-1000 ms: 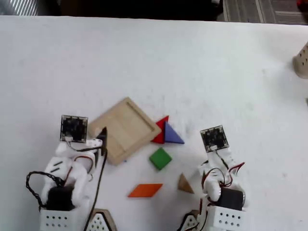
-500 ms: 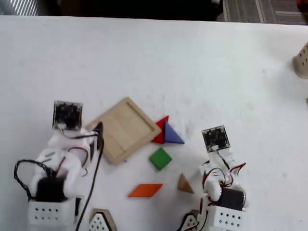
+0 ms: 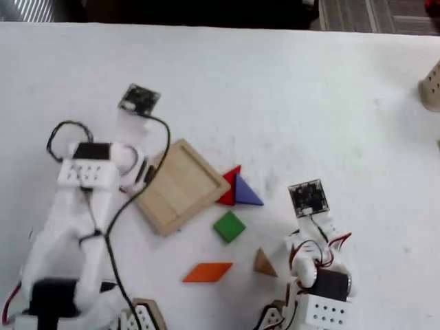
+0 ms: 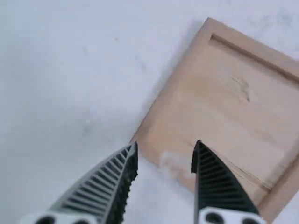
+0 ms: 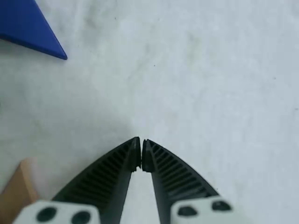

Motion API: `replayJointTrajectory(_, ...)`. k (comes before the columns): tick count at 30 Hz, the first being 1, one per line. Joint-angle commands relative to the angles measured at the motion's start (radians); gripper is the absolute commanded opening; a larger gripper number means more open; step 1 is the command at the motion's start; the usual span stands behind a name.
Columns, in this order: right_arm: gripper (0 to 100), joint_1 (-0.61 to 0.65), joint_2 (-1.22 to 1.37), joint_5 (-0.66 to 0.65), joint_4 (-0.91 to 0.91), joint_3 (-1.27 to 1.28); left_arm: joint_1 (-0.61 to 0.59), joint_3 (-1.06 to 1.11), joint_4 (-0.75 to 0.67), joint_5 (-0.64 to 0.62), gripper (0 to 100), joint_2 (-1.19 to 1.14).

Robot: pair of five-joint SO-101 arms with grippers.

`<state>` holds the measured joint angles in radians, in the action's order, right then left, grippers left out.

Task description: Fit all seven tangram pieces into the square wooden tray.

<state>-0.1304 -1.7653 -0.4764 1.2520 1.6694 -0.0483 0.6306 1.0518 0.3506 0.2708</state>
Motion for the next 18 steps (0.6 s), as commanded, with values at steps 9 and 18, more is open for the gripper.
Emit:
replayJointTrajectory(9, 2.1, -0.012, -0.012, -0.011, 0.013, -0.018, 0.018, -0.44, 0.005, 0.169, 20, -0.544)
replayJointTrajectory(18, 2.0, -0.012, -0.012, -0.011, 0.013, -0.018, 0.018, -0.643, 0.163, 0.273, 17, -0.753)
